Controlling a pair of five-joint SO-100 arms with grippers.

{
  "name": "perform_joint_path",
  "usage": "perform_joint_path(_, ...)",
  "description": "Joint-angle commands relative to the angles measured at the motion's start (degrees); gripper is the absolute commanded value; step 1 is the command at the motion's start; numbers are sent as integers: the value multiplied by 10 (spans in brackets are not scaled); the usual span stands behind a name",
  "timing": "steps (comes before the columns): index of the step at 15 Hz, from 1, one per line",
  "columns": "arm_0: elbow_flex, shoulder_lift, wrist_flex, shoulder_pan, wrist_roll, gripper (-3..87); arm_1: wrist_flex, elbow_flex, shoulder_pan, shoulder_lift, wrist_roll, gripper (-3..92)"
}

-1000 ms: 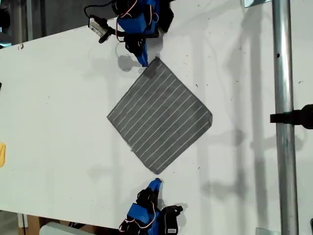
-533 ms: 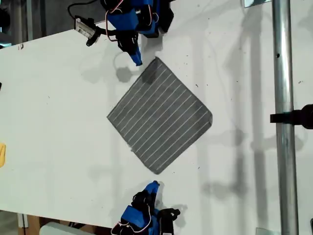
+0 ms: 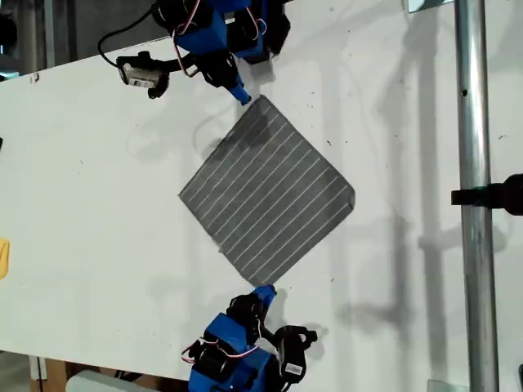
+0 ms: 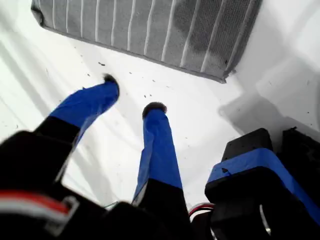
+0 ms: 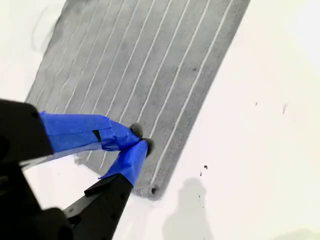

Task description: Grasp corners of a towel and fold twice.

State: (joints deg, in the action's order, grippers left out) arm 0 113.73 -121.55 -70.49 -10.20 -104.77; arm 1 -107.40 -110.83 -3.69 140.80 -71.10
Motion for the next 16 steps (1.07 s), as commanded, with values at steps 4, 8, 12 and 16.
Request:
perform_joint_path(4,-270,191,-83,-21,39,0,-21,16,18,-66,22,297)
perform_joint_path(8,-304,253,-60,-6,73,-14,59,-18,105,-76,28,-2)
perform_joint_path(12,-345,282,-61,4,96,-15,115,11,136,-99,60,-3)
perform_joint_path(16,-386,395,24,18,135,-16,242,5,166,-170,98,-3)
